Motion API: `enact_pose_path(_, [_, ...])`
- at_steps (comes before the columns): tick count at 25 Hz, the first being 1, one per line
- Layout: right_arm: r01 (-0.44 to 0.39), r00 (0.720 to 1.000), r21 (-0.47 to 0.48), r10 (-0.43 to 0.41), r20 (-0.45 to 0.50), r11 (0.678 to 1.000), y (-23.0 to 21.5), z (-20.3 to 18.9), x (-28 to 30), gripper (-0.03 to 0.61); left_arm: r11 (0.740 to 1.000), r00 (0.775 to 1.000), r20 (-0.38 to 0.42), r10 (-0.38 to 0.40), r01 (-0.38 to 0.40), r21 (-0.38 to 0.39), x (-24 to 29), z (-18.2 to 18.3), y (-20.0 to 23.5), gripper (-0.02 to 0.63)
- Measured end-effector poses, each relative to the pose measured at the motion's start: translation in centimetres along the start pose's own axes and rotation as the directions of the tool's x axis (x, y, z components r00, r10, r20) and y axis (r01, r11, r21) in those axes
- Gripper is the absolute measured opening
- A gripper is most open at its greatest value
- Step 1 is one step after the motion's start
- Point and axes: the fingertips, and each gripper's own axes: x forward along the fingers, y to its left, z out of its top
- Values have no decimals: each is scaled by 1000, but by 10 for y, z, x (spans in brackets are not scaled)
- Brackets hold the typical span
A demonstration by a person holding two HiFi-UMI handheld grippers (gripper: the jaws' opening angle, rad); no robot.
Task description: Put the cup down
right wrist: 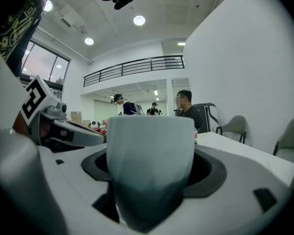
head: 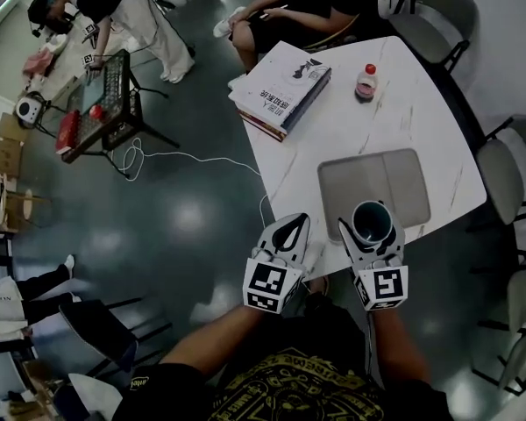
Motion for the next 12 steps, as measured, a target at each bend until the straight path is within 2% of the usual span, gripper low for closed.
enact_pose_path(12, [-3,997,12,4,-78,1000,-15,-52,34,368,999,1000,-22,4,-3,40,38,-12,9,2])
